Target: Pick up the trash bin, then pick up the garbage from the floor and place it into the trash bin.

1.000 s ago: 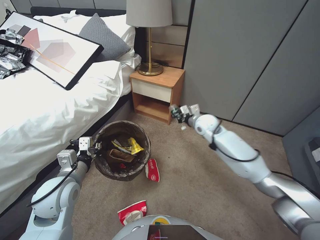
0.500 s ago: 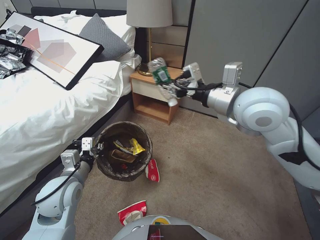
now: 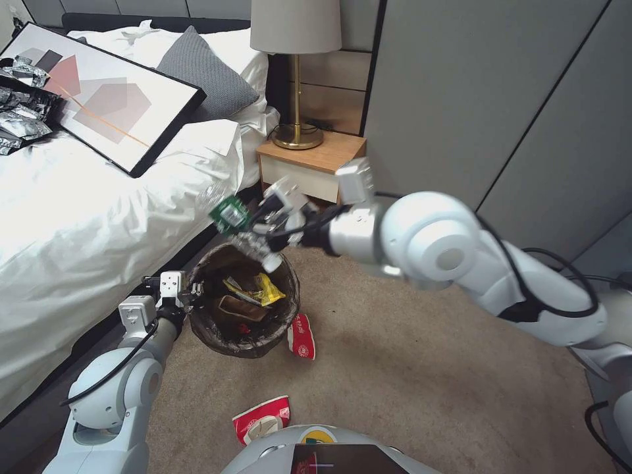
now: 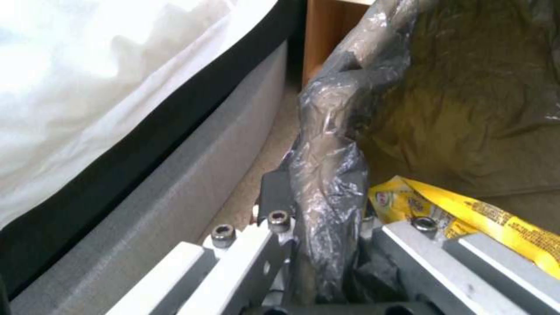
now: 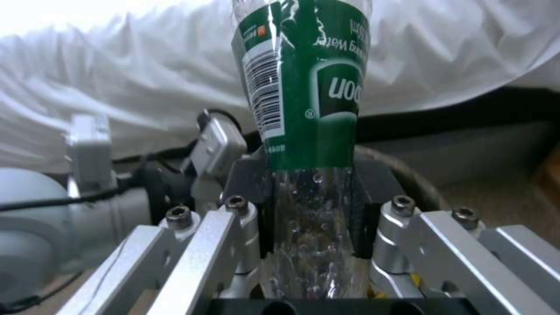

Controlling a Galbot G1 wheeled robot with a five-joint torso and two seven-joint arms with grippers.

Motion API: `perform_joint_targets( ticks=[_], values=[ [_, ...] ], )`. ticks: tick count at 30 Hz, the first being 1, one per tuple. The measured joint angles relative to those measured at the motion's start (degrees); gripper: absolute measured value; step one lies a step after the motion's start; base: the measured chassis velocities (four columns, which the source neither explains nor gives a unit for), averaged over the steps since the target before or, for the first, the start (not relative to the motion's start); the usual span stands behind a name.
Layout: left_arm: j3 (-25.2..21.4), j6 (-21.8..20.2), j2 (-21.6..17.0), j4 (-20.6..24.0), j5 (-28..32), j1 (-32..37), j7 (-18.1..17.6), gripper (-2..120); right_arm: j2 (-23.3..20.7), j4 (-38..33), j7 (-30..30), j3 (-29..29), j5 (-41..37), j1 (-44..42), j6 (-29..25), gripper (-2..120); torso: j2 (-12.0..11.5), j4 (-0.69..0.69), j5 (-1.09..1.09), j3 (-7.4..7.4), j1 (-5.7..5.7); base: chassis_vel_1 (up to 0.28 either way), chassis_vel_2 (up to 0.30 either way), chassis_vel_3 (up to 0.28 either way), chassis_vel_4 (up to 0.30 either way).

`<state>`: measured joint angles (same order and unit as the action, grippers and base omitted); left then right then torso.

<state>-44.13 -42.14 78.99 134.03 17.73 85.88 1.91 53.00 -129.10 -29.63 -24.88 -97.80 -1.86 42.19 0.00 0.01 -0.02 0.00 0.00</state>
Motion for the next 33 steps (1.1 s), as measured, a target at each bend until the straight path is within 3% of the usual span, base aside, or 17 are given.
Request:
perform_joint_targets(
  ticks=[3, 11, 27, 33],
  values=[
    [-0.47, 0.00, 0.09, 0.02, 0.34, -0.15, 0.00, 0, 1.62, 2.77, 0.09, -5.06, 6.46, -2.24, -0.02, 23, 0.00, 0.00, 0.00, 0.00, 0.00, 0.000, 0.000, 0.000, 0.000],
    [-0.82, 0.00, 0.05, -0.17, 0.62, -0.30, 0.00, 0, 1.69, 5.45, 1.05, -6.38, 11.71, -6.41, -0.05, 23, 0.00, -0.01, 0.01, 0.00, 0.00, 0.000, 0.000, 0.000, 0.000],
    [-1.18, 0.00, 0.25, -0.38, 0.90, -0.52, 0.01, 0, 5.66, 11.42, 1.06, -7.47, 14.43, -10.15, -0.06, 23, 0.00, 0.00, 0.01, 0.00, 0.00, 0.000, 0.000, 0.000, 0.000],
    [-1.35, 0.00, 0.28, -0.49, 0.97, -0.53, 0.02, 0, 6.80, 12.17, 0.67, -8.08, 13.98, -10.37, -0.06, 42, 0.00, -0.01, 0.01, 0.00, 0.00, 0.000, 0.000, 0.000, 0.000]
  ],
)
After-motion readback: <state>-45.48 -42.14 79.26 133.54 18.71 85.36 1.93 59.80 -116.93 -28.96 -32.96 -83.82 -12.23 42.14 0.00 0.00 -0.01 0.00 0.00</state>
